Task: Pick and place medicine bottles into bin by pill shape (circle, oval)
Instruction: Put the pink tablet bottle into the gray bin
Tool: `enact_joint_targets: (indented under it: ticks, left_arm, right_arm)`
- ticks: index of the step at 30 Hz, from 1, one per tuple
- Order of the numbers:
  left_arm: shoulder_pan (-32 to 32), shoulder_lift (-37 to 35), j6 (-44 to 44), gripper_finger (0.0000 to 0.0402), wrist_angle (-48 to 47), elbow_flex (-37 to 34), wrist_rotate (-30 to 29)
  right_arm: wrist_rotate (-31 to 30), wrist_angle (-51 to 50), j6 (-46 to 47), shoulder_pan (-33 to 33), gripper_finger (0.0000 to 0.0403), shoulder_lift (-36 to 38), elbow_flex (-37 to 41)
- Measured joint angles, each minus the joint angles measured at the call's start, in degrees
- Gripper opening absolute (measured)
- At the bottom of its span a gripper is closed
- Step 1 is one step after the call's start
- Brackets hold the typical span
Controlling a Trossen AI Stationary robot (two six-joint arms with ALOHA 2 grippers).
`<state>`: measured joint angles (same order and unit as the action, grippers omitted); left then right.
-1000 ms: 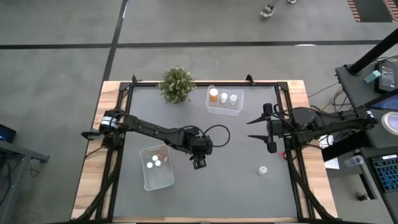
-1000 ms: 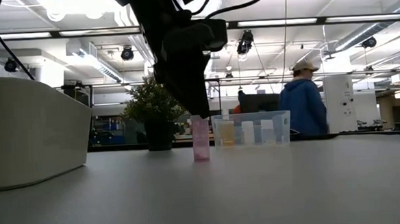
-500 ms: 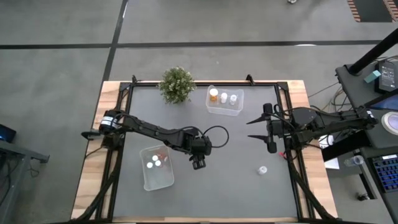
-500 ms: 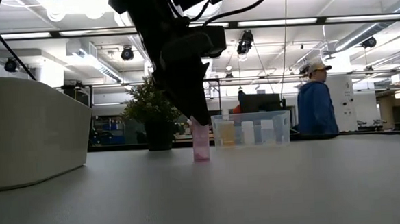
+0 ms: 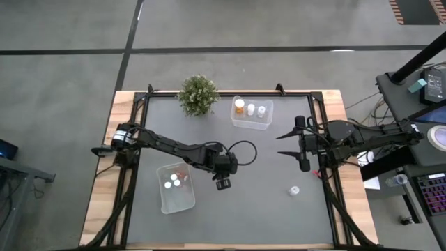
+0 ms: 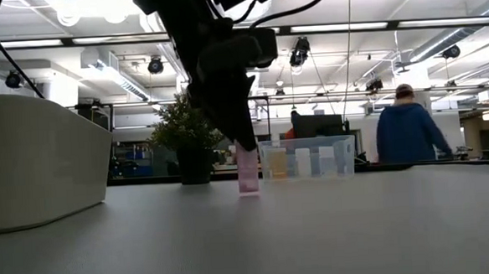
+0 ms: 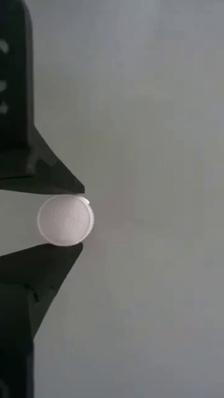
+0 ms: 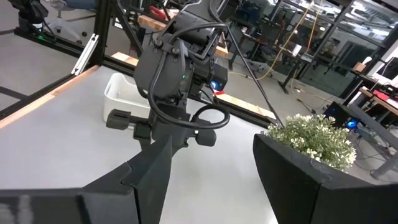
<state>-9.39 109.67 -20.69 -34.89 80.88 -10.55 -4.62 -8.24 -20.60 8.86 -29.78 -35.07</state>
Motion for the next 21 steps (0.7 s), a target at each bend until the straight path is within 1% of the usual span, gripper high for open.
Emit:
enact_joint_targets:
  ticks: [3,6,10,14,16,18,21]
  left_arm:
    - [-0.3,-0.1,-0.1,0.0108,-0.7,0.8,0.0]
    - [-1.4,-1.1,-0.5,0.0109,-2.5,2.9,0.0]
    - [-3.9,-3.9,-5.2,0.0103,-10.0,7.4,1.2]
    - [-8.5,-7.1,-10.2,0.0102,-20.8,12.4,1.8]
    - [-11.3,-9.0,-12.7,0.0102,-25.7,13.7,2.0]
    - [-14.6,-11.1,-17.3,0.0102,-29.3,13.5,2.8]
    - [-20.4,-13.9,-26.7,0.0102,-32.5,12.0,2.7]
  right_arm:
    - [0.0,0.0,0.0,0.0,0.0219,0.0,0.0]
    - [0.0,0.0,0.0,0.0,0.0219,0.0,0.0]
    - [0.0,-0.1,0.2,0.0,0.0219,0.0,0.0]
    - [0.0,-0.4,0.4,0.0,0.0219,0.0,0.2]
    - [0.0,-0.5,0.5,-0.1,0.0219,0.0,0.4]
    - [0.0,-0.5,0.6,-0.1,0.0219,0.0,0.5]
    - [-0.1,-0.4,1.3,-0.1,0.0219,0.0,0.5]
